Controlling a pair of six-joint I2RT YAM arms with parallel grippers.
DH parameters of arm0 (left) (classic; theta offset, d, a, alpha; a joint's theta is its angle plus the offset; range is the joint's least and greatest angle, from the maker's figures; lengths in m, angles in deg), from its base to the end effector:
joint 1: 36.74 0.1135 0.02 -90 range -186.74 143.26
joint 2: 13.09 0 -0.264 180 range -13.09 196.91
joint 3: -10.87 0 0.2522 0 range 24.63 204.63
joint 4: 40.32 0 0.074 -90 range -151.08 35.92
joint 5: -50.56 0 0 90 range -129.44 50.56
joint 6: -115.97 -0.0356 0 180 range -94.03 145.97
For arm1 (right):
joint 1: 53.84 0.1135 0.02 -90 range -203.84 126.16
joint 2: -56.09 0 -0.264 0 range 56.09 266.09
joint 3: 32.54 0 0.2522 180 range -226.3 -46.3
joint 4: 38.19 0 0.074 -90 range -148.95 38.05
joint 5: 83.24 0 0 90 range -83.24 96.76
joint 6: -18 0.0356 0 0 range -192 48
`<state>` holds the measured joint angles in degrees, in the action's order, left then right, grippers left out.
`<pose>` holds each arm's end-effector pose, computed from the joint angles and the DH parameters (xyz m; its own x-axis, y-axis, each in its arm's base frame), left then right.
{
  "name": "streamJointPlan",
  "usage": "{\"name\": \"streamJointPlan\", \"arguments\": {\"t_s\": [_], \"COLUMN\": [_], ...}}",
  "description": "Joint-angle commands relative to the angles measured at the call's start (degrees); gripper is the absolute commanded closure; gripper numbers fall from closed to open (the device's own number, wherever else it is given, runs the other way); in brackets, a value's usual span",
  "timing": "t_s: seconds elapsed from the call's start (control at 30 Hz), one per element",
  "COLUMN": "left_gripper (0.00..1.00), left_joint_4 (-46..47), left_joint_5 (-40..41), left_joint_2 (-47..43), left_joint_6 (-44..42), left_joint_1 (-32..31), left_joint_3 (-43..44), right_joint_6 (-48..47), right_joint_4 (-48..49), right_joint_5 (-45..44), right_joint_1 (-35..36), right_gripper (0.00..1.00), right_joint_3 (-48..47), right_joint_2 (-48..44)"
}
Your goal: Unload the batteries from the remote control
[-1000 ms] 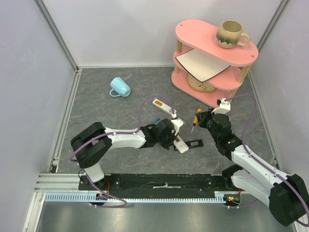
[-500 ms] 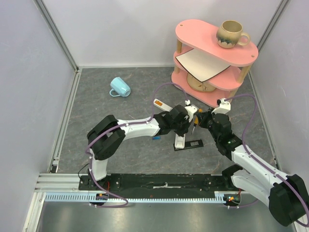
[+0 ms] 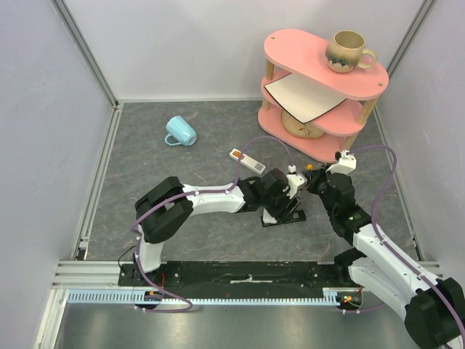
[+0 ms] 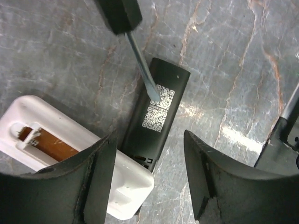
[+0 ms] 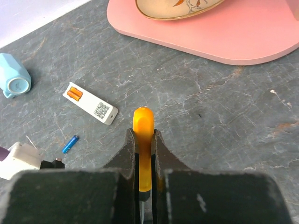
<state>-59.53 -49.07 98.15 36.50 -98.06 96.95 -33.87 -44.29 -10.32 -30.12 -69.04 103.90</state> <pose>0.1973 -0.3730 0.1761 -0.4985 0.5359 -0.6814 0.8455 0.4742 -0.2456 0.1810 0.0681 0.2273 -0.2945 0.5153 -0.8048 0.0685 0.8514 0.5200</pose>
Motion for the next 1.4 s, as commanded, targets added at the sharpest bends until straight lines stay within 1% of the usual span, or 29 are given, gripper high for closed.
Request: {"name": "streamJointPlan", "arguments": {"t_s": [0.0,0.13,0.27,0.4,0.5,0.6,0.73,0.77,0.87,1.0,1.03,1.07,1.1,1.13,1.27,1.3,1.37], "left_gripper": [0.34,0.34,0.34,0.34,0.34,0.34,0.37,0.39,0.45,0.53,0.56,0.62,0.64,0.70,0.72,0.72,0.72], "left_joint_4": [2.9,3.1,1.2,0.4,-0.3,0.3,1.0,1.2,-0.3,-2.9,-3.9,-4.4,-4.8,-5.1,-5.2,-5.1,-3.5], "left_joint_5": [-2.4,-2.1,1.1,1.8,2.8,4.6,7.0,7.4,8.6,11.6,13.0,13.6,14.0,14.6,15.2,15.2,15.5], "left_joint_2": [0.9,-0.8,-3.0,-5.1,-6.9,-9.1,-9.9,-9.7,-8.3,-6.2,-5.7,-4.6,-4.3,-3.8,-2.6,-2.3,-2.3], "left_joint_6": [-2.3,-2.3,-2.9,-3.4,-2.6,-1.5,0.0,0.2,0.2,-2.8,-3.1,-3.5,-4.4,-4.7,-7.5,-8.1,-9.4], "left_joint_1": [-0.3,-0.4,-0.6,-0.6,-0.8,-1.4,-2.3,-2.5,-3.4,-4.5,-4.5,-4.5,-4.5,-4.5,-4.5,-4.5,-4.4], "left_joint_3": [-2.5,-6.6,-9.4,-11.9,-13.9,-17.9,-20.8,-21.2,-20.7,-17.1,-16.1,-15.3,-13.6,-12.9,-9.4,-8.1,-7.8], "right_joint_6": [-0.6,-0.8,-1.0,-0.9,-1.0,-1.2,-1.4,-1.4,-1.0,-0.5,-0.4,-0.3,-0.2,-0.3,-0.8,-0.8,-0.6], "right_joint_4": [-1.6,-1.8,-1.7,-1.6,-1.3,-1.2,0.1,0.3,2.3,5.8,6.7,6.8,6.9,7.1,8.6,10.9,12.6], "right_joint_5": [-2.0,-1.6,-0.9,-0.6,0.1,0.5,1.8,2.7,4.7,7.5,7.8,7.9,7.8,7.9,9.3,9.9,10.9], "right_joint_1": [-0.8,-1.4,-1.7,-1.8,-1.7,-1.7,-1.8,-1.7,-1.7,-1.7,-1.8,-1.7,-1.7,-1.7,-1.6,-1.7,-1.6], "right_gripper": [1.00,1.00,1.00,1.00,1.00,1.00,1.00,1.00,1.00,1.00,1.00,1.00,1.00,1.00,1.00,1.00,1.00], "right_joint_3": [0.4,0.9,0.9,0.9,1.4,1.8,2.7,2.8,3.8,5.8,6.4,6.6,6.7,6.9,8.0,9.2,10.3], "right_joint_2": [-2.2,-2.9,-3.0,-2.8,-2.6,-2.6,-2.8,-2.6,-2.1,-1.9,-2.4,-2.6,-2.8,-3.3,-4.3,-4.6,-4.6]}}
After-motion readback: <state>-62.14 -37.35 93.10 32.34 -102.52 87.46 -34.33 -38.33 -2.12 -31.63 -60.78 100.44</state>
